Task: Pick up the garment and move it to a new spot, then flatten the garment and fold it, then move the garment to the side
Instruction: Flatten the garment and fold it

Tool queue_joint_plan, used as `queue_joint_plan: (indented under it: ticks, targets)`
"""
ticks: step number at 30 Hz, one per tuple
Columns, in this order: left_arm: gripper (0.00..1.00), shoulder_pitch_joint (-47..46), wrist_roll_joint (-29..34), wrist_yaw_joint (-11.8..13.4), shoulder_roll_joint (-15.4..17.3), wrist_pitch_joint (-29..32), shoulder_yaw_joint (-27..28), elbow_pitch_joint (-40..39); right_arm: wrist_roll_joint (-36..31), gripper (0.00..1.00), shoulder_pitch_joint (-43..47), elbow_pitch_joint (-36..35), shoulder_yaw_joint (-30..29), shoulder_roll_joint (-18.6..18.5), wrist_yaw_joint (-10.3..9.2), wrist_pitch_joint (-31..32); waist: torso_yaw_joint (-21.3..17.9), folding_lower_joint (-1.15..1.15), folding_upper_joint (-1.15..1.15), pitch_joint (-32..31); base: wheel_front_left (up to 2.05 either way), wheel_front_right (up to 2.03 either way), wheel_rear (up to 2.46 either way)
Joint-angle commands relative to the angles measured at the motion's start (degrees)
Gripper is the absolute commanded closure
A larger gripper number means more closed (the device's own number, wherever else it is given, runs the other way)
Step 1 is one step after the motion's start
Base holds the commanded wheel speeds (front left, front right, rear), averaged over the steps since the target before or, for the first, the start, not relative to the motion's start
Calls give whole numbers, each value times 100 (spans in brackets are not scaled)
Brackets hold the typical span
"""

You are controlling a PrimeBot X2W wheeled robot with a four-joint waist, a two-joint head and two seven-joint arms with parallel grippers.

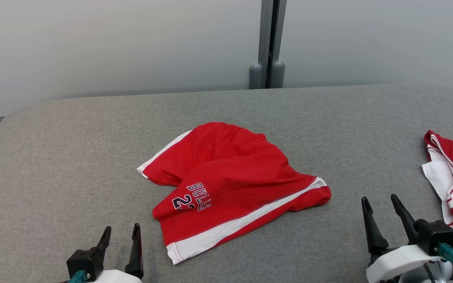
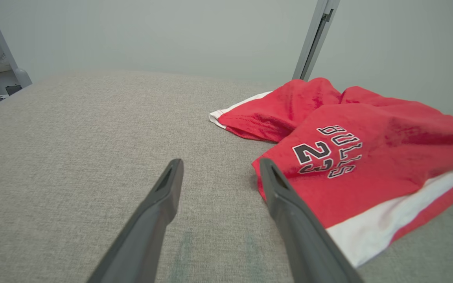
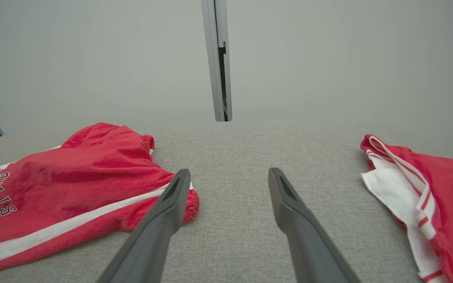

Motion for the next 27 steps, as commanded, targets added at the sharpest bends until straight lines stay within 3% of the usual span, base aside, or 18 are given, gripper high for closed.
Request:
queue_joint_plan:
  ticks: [1, 5, 14, 26, 27]
  targets:
    - [0, 24, -23, -12, 28, 0, -19, -20, 47, 0, -6, 22, 2, -32, -2, 2, 4, 0, 0, 1, 0, 0, 0]
    - [0, 42, -232, -205, 24, 1, -187, 47, 50, 0, -15, 64, 21, -32, -2, 2, 18, 0, 0, 8, 0, 0, 0]
    - [0, -38, -1266, -752, 29, 1, -1145, 662, 15, 0, -55, 132, 23, -32, -2, 2, 8, 0, 0, 84, 0, 0, 0]
    - [0, -438, -1751, -856, 28, -1, -1654, 937, -15, 0, -179, 117, -6, -32, -2, 2, -38, 0, 0, 282, 0, 0, 0]
    - [53, -455, -1779, -857, 27, -1, -1692, 943, -15, 0, -190, 118, -6, -32, -2, 2, -46, 0, 0, 293, 0, 0, 0]
